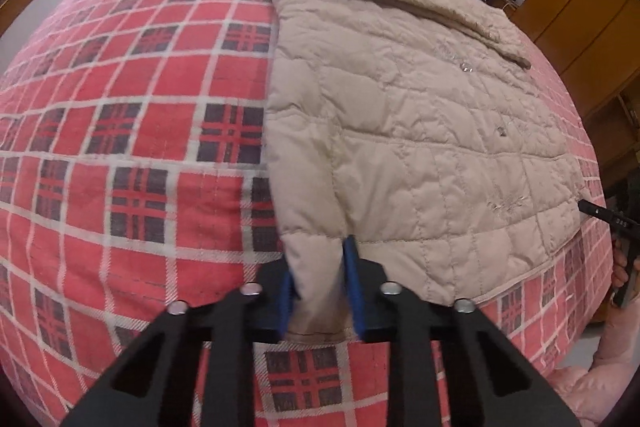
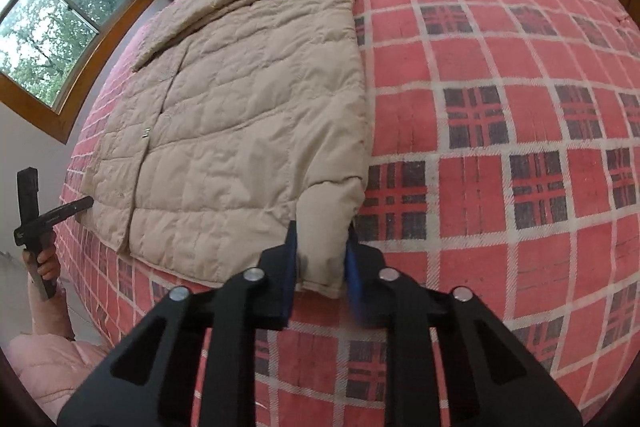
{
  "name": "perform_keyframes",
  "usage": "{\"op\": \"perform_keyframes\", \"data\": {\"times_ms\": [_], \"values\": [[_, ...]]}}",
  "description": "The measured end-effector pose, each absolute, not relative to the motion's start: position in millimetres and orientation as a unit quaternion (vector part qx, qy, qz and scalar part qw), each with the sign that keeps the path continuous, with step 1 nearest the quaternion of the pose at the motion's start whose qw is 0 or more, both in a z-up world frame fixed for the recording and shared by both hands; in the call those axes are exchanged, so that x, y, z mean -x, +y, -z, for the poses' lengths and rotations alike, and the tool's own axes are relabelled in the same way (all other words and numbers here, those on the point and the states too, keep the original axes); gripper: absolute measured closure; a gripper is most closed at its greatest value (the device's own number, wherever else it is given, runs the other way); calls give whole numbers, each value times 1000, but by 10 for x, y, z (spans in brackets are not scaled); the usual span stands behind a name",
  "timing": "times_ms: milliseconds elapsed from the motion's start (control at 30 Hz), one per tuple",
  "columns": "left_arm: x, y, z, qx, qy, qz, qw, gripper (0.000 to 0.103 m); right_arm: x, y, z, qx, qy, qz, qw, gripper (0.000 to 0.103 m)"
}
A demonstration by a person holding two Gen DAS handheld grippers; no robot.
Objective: Fold large clothes
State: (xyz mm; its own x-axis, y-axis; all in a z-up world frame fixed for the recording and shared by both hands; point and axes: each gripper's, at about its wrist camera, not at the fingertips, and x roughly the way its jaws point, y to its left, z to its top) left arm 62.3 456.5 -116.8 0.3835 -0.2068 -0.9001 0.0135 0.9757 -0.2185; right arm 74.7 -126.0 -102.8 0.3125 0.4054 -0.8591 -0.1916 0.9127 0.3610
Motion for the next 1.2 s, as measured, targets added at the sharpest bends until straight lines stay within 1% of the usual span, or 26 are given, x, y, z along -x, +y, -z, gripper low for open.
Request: {"op": "perform_keyframes", "data": {"times_ms": [100, 200, 367, 733, 967, 1067, 1200], "values": [[-605, 4539, 1090, 84, 543, 69, 833, 90, -726, -1245, 964, -98, 547, -190, 809, 88], [-588, 4505, 966, 82, 530, 69, 841, 93, -711, -1293, 872, -112, 537, -196, 813, 90], [-612, 4547, 642, 101, 497, 81, 858, 94, -702, -1308, 607, -117, 509, -211, 826, 91], [-886, 4401, -1, 86, 431, 102, 892, 94, -965, -1149, -70, -83, 449, -234, 858, 92], [-1300, 4468, -403, 93, 382, 86, 915, 94, -1436, -1156, -473, -89, 423, -230, 872, 92], [-1593, 4522, -483, 95, 372, 71, 921, 94, -1756, -1183, -579, -95, 424, -223, 872, 92], [-2055, 4600, -457, 107, 376, 55, 919, 94, -2170, -1197, -618, -108, 432, -218, 869, 92]]}}
